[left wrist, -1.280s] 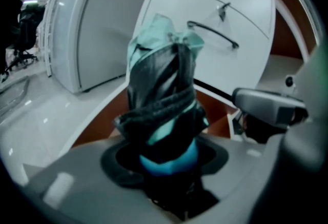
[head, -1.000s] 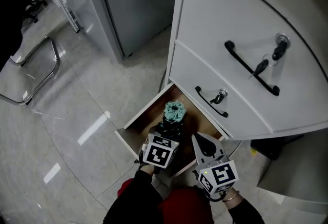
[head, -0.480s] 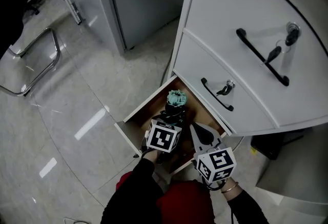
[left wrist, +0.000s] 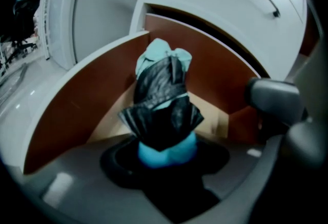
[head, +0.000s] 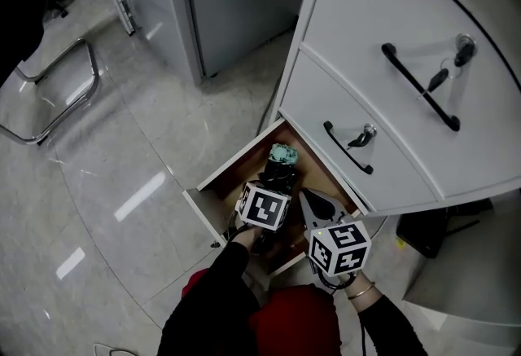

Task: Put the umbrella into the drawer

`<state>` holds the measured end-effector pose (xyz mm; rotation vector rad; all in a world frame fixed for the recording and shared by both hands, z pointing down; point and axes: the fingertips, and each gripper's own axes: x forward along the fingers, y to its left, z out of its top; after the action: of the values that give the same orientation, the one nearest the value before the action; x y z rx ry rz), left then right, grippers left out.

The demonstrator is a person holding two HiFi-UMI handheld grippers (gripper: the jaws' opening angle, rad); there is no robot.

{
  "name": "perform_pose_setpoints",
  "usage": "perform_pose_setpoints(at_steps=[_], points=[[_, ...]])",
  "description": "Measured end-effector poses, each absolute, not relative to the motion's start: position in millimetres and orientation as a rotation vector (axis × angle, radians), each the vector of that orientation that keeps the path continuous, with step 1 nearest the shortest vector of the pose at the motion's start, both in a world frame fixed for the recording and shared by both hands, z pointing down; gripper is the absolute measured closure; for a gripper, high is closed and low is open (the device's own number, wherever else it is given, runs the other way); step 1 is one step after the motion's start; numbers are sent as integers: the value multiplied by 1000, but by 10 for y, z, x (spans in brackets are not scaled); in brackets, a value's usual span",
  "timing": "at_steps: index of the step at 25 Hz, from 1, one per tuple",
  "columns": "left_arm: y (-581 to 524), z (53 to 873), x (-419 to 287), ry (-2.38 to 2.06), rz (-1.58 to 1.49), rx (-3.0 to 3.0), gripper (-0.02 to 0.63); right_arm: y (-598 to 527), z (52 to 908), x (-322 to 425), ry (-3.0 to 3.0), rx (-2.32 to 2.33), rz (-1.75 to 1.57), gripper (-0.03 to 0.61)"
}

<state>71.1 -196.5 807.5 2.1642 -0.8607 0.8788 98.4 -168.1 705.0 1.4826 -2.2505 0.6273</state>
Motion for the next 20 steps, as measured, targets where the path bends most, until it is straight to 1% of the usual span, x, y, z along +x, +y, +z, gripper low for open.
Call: perform_pose_setpoints(at_steps=[14, 20], points=[[-2043, 8208, 781, -877, 893, 2148, 356, -1728, 7152, 1021, -2194, 1469, 703, 577], [-2077, 8226, 783, -921, 916, 2175, 327, -1745, 7107, 1006, -2199, 1487, 694, 577]])
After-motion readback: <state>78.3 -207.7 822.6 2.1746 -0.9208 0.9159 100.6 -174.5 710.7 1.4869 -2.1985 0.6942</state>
